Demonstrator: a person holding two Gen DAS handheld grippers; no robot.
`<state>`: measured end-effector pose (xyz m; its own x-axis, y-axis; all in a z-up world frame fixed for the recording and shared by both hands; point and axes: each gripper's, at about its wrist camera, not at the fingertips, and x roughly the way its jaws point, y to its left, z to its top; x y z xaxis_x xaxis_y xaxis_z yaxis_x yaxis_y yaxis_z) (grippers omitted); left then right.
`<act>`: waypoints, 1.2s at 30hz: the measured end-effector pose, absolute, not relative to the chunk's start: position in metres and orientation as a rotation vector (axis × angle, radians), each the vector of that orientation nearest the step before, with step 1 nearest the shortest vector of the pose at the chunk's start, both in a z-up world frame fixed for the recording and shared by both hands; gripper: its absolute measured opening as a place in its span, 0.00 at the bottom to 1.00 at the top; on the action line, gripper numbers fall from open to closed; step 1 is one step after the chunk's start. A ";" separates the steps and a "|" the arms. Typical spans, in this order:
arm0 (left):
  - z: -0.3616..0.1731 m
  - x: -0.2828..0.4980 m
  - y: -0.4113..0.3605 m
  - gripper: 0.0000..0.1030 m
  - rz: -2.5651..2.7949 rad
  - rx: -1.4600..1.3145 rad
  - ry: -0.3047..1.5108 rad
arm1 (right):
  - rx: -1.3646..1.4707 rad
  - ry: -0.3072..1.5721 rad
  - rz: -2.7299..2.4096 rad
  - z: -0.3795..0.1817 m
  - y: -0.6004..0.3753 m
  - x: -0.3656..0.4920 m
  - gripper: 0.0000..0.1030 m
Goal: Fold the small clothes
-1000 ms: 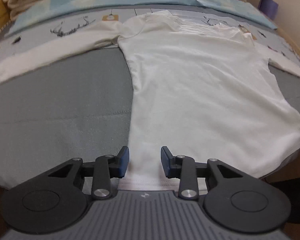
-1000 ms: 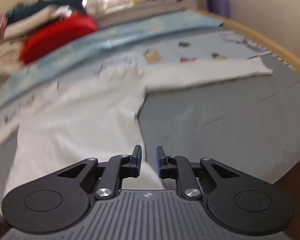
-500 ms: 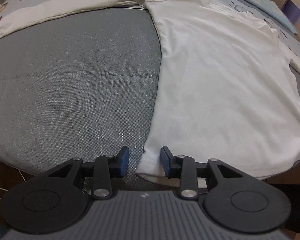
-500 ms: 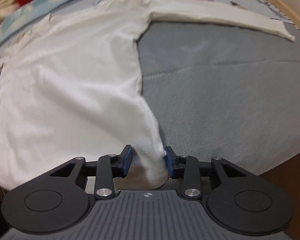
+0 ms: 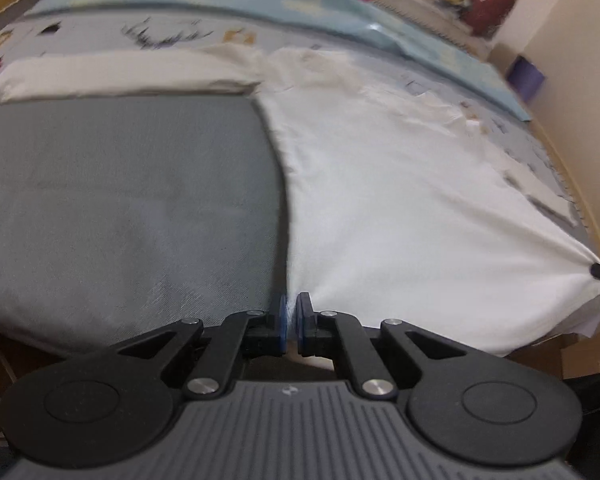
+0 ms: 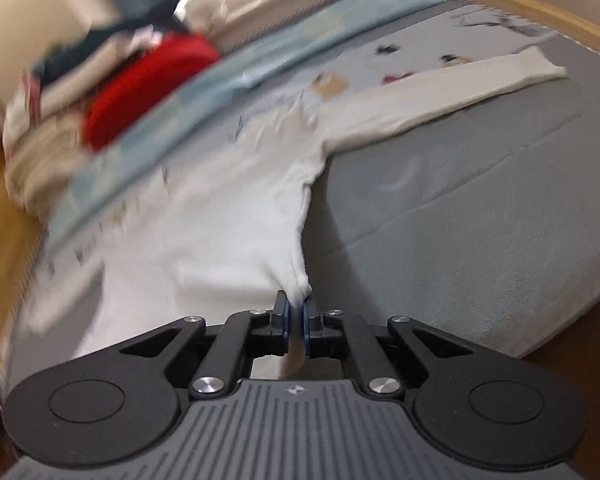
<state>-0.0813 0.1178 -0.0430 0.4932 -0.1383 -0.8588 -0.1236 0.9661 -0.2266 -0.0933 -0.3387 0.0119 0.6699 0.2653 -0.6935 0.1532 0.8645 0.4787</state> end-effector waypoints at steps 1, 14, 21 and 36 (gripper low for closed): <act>-0.049 -0.078 0.119 0.05 0.010 -0.260 1.090 | 0.529 0.865 0.038 0.008 -0.340 -0.092 0.06; -0.064 -0.065 0.111 0.06 0.048 -0.216 1.149 | 0.396 1.070 -0.030 -0.031 -0.319 -0.075 0.06; -0.077 -0.060 0.098 0.10 0.007 -0.159 1.231 | 0.454 1.169 0.025 -0.044 -0.317 -0.069 0.11; -0.083 -0.056 0.096 0.13 0.030 -0.139 1.252 | 0.379 1.129 0.027 -0.035 -0.330 -0.086 0.15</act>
<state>-0.0555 0.0962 -0.0830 0.3147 -0.0528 -0.9477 -0.0989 0.9912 -0.0881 -0.0857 -0.3300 -0.0352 0.4338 0.2106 -0.8760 0.1691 0.9360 0.3088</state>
